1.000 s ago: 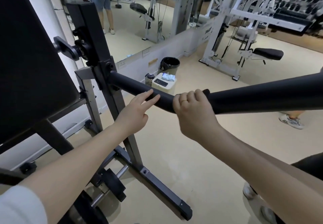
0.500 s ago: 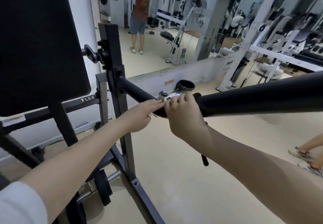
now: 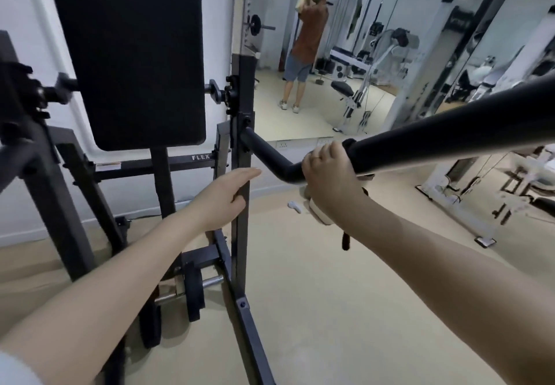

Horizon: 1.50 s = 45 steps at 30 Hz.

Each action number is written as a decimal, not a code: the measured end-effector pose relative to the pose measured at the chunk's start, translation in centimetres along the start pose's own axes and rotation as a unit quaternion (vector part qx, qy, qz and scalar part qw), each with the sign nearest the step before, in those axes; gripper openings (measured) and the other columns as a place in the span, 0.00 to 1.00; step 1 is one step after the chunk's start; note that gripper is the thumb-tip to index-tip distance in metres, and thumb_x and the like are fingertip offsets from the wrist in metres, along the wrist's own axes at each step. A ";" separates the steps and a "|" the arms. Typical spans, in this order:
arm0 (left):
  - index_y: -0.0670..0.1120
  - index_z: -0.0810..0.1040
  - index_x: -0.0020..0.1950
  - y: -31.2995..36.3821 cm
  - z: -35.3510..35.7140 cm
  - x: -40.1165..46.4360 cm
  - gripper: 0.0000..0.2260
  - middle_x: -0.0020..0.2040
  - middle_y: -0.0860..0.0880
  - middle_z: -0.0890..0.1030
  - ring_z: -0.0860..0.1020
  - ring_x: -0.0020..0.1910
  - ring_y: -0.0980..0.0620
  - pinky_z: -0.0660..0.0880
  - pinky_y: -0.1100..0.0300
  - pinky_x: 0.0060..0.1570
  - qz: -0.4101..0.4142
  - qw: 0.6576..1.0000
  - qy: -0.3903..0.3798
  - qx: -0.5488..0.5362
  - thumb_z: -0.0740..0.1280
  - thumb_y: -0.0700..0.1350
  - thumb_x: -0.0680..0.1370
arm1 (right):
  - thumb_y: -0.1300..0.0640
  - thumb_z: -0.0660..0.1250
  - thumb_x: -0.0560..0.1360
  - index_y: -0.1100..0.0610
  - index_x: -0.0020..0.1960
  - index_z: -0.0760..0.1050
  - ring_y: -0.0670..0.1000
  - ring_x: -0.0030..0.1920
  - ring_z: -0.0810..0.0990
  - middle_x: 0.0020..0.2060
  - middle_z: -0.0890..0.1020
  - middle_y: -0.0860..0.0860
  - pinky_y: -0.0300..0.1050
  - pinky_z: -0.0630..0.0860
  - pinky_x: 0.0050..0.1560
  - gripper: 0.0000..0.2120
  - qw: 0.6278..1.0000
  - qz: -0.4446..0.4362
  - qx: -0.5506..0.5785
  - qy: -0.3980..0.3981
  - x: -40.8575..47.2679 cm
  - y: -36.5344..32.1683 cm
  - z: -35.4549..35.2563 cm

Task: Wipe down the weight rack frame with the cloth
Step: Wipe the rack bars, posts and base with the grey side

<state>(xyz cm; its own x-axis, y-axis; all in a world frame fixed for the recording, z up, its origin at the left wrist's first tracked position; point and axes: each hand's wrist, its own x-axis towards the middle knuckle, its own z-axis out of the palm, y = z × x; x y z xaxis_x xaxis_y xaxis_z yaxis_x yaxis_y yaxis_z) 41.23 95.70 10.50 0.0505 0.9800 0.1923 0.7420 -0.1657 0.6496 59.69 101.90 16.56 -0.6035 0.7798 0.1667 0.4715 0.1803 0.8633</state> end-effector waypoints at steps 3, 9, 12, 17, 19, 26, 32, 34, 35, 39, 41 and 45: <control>0.53 0.59 0.76 0.6 0.0 -1.1 0.27 0.75 0.56 0.60 0.57 0.74 0.57 0.52 0.68 0.66 0.004 1.000 -0.016 0.008 0.56 0.34 0.79 | 0.54 0.52 0.78 0.61 0.60 0.72 0.58 0.55 0.75 0.53 0.78 0.57 0.51 0.66 0.63 0.17 0.999 -0.026 0.013 0.046 -1.5 0.4 0.9; 0.55 0.58 0.76 2.6 -0.1 -2.1 0.27 0.75 0.58 0.59 0.67 0.67 0.51 0.62 0.63 0.65 0.040 0.998 -0.046 0.030 0.56 0.36 0.79 | 0.58 0.48 0.72 0.62 0.56 0.75 0.61 0.58 0.74 0.51 0.80 0.59 0.54 0.60 0.67 0.21 0.987 0.081 0.034 0.137 -4.2 2.8 0.3; 0.55 0.58 0.75 3.1 0.3 -2.5 0.27 0.75 0.58 0.59 0.64 0.70 0.54 0.60 0.64 0.67 0.038 0.997 -0.057 0.035 0.56 0.36 0.79 | 0.58 0.50 0.73 0.61 0.58 0.76 0.58 0.55 0.76 0.51 0.81 0.56 0.52 0.62 0.64 0.21 0.990 0.050 0.010 0.132 -3.9 2.3 0.5; 0.55 0.58 0.75 4.7 0.6 -3.4 0.27 0.75 0.59 0.59 0.69 0.64 0.57 0.61 0.68 0.60 0.031 0.997 -0.059 0.033 0.57 0.37 0.79 | 0.62 0.51 0.72 0.58 0.45 0.78 0.57 0.44 0.78 0.38 0.80 0.53 0.49 0.63 0.56 0.17 0.978 0.042 0.019 0.205 -4.8 4.6 -0.4; 0.55 0.58 0.75 5.8 0.4 -3.4 0.27 0.74 0.59 0.60 0.68 0.65 0.56 0.59 0.70 0.59 0.035 0.998 -0.044 0.034 0.57 0.36 0.79 | 0.65 0.49 0.72 0.57 0.39 0.76 0.56 0.41 0.77 0.35 0.78 0.52 0.48 0.63 0.54 0.17 0.958 0.075 0.028 0.277 -6.2 6.2 -0.6; 0.55 0.59 0.75 10.9 1.6 -3.1 0.28 0.73 0.58 0.62 0.64 0.64 0.64 0.56 0.77 0.60 0.034 0.997 0.057 0.037 0.59 0.35 0.78 | 0.68 0.53 0.73 0.57 0.34 0.77 0.56 0.39 0.78 0.32 0.77 0.53 0.48 0.66 0.55 0.18 0.887 0.039 0.045 0.457 -8.0 8.6 1.0; 0.55 0.58 0.75 15.8 4.5 -4.9 0.28 0.71 0.59 0.64 0.60 0.69 0.65 0.58 0.65 0.68 -0.026 0.989 0.142 0.044 0.60 0.35 0.78 | 0.68 0.57 0.74 0.58 0.37 0.76 0.54 0.43 0.79 0.34 0.79 0.53 0.45 0.67 0.61 0.13 0.802 0.056 0.118 0.583 -10.3 12.5 2.4; 0.54 0.58 0.75 17.2 5.4 -6.4 0.28 0.72 0.57 0.63 0.59 0.69 0.63 0.57 0.63 0.69 -0.065 0.983 0.163 0.045 0.60 0.35 0.79 | 0.65 0.59 0.74 0.58 0.39 0.78 0.54 0.45 0.80 0.37 0.81 0.53 0.46 0.65 0.65 0.10 0.820 0.030 0.110 0.561 -9.8 11.9 3.0; 0.54 0.58 0.75 17.8 5.9 -7.4 0.28 0.73 0.57 0.62 0.59 0.70 0.62 0.57 0.62 0.70 -0.088 0.980 0.172 0.041 0.60 0.35 0.79 | 0.63 0.62 0.72 0.57 0.39 0.79 0.54 0.45 0.80 0.37 0.81 0.52 0.47 0.64 0.65 0.08 0.834 0.001 0.106 0.541 -9.5 11.2 3.3; 0.58 0.57 0.75 19.4 6.5 -11.5 0.28 0.74 0.57 0.60 0.59 0.72 0.58 0.59 0.55 0.72 -0.161 0.969 0.184 0.044 0.60 0.37 0.80 | 0.62 0.73 0.61 0.54 0.34 0.78 0.55 0.33 0.77 0.30 0.78 0.50 0.47 0.73 0.49 0.05 0.841 -0.175 0.251 0.446 -9.2 8.6 4.7; 0.59 0.57 0.75 20.0 6.5 -13.2 0.28 0.74 0.57 0.61 0.60 0.72 0.59 0.61 0.54 0.72 -0.174 0.965 0.189 0.049 0.59 0.36 0.79 | 0.62 0.67 0.64 0.56 0.40 0.80 0.57 0.33 0.77 0.34 0.79 0.52 0.46 0.74 0.40 0.06 0.799 -0.225 0.367 0.420 -10.3 8.1 5.1; 0.61 0.56 0.74 21.4 7.3 -15.0 0.28 0.72 0.57 0.63 0.63 0.63 0.66 0.63 0.69 0.61 -0.193 0.963 0.180 0.050 0.58 0.37 0.80 | 0.67 0.55 0.71 0.55 0.58 0.78 0.59 0.52 0.77 0.53 0.80 0.54 0.51 0.74 0.48 0.21 0.725 -0.197 0.613 0.244 -12.7 7.2 5.6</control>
<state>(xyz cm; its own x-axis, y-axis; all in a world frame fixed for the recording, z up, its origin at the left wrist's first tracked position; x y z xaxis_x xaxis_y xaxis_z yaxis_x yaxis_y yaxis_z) 61.23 78.27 16.12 -0.4634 0.8620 0.2053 0.7204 0.2316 0.6537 74.35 96.64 18.01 -0.8614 0.2715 0.4292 0.2371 0.9624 -0.1329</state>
